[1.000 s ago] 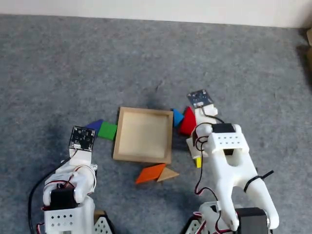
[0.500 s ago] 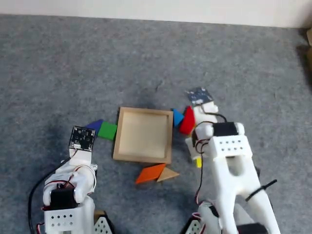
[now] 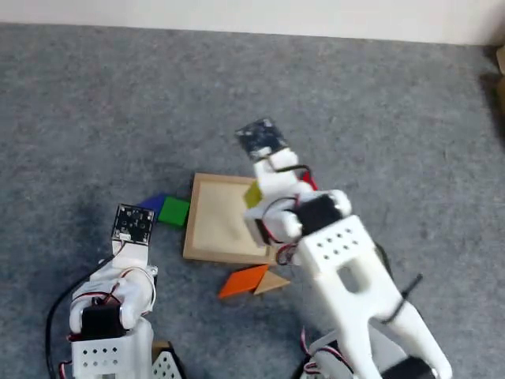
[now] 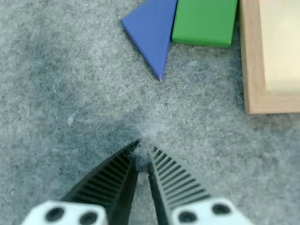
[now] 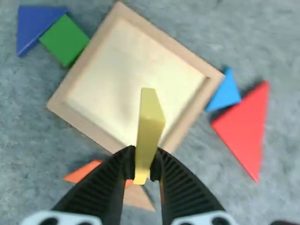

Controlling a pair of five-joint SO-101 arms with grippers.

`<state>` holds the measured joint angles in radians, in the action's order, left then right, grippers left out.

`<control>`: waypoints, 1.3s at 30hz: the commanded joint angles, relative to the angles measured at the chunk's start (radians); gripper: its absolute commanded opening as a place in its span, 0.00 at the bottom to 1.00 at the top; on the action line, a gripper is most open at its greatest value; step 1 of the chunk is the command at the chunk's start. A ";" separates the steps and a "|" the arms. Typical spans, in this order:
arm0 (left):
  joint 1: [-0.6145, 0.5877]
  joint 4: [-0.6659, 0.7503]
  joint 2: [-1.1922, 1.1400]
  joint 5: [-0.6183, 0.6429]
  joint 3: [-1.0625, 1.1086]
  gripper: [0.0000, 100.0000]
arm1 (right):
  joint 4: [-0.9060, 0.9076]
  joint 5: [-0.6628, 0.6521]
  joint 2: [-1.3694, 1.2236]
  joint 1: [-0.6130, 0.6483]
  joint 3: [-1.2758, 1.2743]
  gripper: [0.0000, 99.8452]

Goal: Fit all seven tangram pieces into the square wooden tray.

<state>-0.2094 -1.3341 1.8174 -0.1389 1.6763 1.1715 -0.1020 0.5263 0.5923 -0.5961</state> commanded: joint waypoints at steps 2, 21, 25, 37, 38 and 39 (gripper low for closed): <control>-0.005 -0.006 0.005 0.008 0.021 0.01 | -0.093 0.012 -0.160 0.094 0.110 0.01; -0.005 -0.006 0.005 0.008 0.021 0.01 | -0.162 0.025 -0.438 -0.019 0.145 0.19; -0.005 -0.006 0.005 0.008 0.021 0.01 | -0.159 0.025 -0.427 -0.054 0.168 0.20; -0.005 -0.006 0.005 0.008 0.021 0.01 | -0.077 0.020 -0.252 -0.239 0.209 0.17; -0.005 -0.006 0.005 0.008 0.021 0.01 | -0.081 0.020 -0.252 -0.259 0.209 0.17; -0.005 -0.006 0.005 0.008 0.021 0.01 | -0.084 0.017 -0.254 -0.274 0.209 0.17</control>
<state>-0.2094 -1.3341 1.8174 -0.1389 1.6763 1.0886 -0.0852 0.2148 0.4020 -0.4457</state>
